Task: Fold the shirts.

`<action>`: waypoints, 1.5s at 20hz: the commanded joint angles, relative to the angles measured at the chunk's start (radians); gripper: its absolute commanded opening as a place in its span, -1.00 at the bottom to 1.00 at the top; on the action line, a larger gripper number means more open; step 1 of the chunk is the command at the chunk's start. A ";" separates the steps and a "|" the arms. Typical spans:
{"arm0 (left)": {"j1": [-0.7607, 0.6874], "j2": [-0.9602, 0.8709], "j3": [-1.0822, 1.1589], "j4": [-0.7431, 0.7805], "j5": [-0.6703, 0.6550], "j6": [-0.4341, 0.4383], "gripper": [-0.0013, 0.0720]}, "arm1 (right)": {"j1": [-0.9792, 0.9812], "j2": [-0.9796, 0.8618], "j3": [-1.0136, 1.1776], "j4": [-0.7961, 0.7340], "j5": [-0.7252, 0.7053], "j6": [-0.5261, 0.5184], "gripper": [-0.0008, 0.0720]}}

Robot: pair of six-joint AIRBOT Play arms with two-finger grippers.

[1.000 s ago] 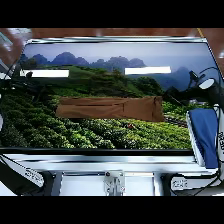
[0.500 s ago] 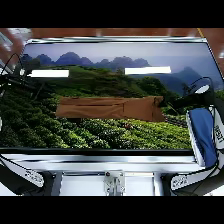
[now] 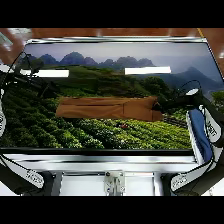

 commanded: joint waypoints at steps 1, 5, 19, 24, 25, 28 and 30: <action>-0.037 0.000 0.000 -0.049 0.011 0.016 -0.09 | -0.010 0.074 0.002 0.055 0.012 -0.031 -0.80; -0.153 -0.002 0.000 -0.150 0.037 0.097 -0.73 | -0.033 0.224 0.022 0.039 0.079 0.027 -0.80; -0.805 -0.129 0.001 -0.346 0.590 0.072 -0.84 | -0.032 0.491 0.299 -0.137 0.414 0.272 -0.80; -0.911 -0.235 0.001 -0.518 0.664 0.072 -0.84 | -0.032 0.539 0.299 -0.149 0.452 0.328 -0.80; -0.922 -0.253 0.001 -0.555 0.668 0.079 -0.84 | -0.031 0.546 0.299 -0.146 0.453 0.338 -0.80; -0.936 -0.286 0.001 -0.681 0.671 0.179 -0.85 | -0.030 0.558 0.299 -0.135 0.457 0.361 -0.80; -0.922 -0.287 0.002 -0.692 0.661 0.185 -0.85 | -0.030 0.557 0.299 -0.129 0.451 0.373 -0.80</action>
